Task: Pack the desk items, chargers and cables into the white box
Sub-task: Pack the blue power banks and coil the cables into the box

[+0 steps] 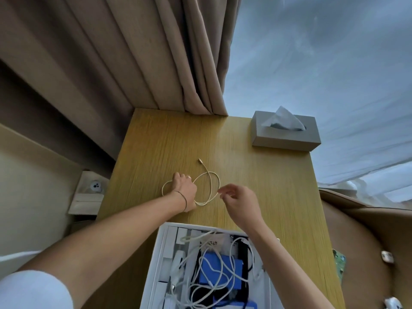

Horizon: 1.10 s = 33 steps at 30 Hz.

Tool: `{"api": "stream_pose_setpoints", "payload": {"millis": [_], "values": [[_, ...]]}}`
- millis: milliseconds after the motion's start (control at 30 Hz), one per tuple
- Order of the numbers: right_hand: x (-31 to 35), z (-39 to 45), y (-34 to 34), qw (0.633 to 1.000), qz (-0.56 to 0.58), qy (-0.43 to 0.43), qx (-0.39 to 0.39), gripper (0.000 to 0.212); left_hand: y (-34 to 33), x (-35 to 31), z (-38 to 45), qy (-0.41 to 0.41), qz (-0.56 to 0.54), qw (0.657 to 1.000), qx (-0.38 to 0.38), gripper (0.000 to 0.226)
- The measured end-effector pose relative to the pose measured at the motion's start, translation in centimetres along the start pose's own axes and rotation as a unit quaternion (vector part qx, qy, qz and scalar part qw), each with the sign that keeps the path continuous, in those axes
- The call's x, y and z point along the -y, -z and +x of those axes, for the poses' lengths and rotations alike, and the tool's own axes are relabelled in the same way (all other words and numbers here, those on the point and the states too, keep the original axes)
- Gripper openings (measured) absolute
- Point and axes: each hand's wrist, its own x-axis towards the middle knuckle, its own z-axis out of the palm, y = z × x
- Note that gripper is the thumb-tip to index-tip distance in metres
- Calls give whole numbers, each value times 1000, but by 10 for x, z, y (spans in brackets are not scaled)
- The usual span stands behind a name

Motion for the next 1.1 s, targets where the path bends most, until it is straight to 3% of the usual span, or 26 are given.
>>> {"api": "stream_pose_setpoints", "payload": {"millis": [100, 167, 367, 467, 567, 700, 767, 833, 967, 1033, 1100], "values": [[0, 4, 0, 1000, -9, 0, 16, 26, 1, -10, -1, -35, 11, 999, 34, 28], [3, 7, 0, 1000, -12, 1, 25, 27, 0, -15, -2, -49, 18, 997, 49, 20], [7, 15, -4, 996, -74, 32, 23, 29, -4, -11, -2, -86, 18, 996, -8, 32], [5, 17, -9, 982, -144, 116, 48, 52, 4, -2, -8, -84, -133, 987, -37, 37], [5, 24, -15, 964, -177, 166, 105, 90, 20, 16, -23, -88, -335, 936, -69, 28], [9, 31, -14, 968, -140, 169, 118, 92, 40, 38, -53, -120, -479, 860, -127, 28], [15, 27, -6, 980, -53, 156, 108, 82, 50, 44, -70, -117, -583, 795, -121, 29], [24, 17, 2, 982, 64, 145, 100, 79, 60, 50, -84, -94, -706, 694, -107, 26], [49, -13, 9, 965, 210, 127, 92, 96, 77, 49, -107, -18, -881, 464, -88, 37], [58, -26, 8, 955, 260, 102, 98, 109, 86, 40, -118, 3, -926, 370, -75, 38], [64, -37, 8, 942, 310, 73, 111, 116, 96, 35, -129, -19, -955, 291, -49, 25]]}}
